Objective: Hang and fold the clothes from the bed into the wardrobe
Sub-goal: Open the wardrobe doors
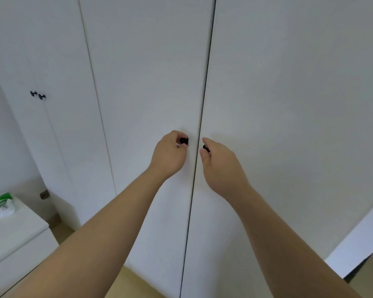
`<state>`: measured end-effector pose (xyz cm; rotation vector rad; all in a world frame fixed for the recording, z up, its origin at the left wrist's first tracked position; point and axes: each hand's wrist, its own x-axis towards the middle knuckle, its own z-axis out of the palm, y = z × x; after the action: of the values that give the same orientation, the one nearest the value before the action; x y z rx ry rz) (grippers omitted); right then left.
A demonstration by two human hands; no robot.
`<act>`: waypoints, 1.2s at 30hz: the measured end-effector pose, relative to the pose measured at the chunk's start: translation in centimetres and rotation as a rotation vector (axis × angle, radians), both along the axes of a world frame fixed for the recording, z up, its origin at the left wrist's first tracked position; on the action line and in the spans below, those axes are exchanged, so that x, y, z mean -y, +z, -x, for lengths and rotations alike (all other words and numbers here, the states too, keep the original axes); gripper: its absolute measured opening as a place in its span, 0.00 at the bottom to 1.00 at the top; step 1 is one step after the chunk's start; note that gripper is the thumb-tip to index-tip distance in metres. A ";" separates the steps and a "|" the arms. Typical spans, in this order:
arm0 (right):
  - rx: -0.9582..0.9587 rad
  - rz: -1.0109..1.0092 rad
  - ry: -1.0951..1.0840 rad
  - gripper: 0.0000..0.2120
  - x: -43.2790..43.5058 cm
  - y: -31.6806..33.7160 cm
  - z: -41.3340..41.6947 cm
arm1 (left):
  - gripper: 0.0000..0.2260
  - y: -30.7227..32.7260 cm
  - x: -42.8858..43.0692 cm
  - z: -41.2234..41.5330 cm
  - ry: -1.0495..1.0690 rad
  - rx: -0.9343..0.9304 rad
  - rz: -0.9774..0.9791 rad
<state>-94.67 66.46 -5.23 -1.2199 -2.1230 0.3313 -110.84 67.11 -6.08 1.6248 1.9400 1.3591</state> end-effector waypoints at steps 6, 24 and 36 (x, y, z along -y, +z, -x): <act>-0.024 0.052 0.058 0.20 1.0 0.3 2.2 | 0.09 -0.7 3.1 1.1 0.059 -0.020 -0.056; -0.253 0.168 0.424 0.10 6.3 -0.9 9.8 | 0.16 2.2 16.2 5.7 0.323 -0.069 -0.233; -0.227 0.296 0.725 0.10 10.2 -0.5 18.2 | 0.05 2.8 21.8 12.0 0.588 0.017 -0.300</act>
<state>-112.88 56.23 -5.76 -0.4702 -2.2916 1.0742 -122.81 45.29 -3.28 1.1732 2.4090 1.9475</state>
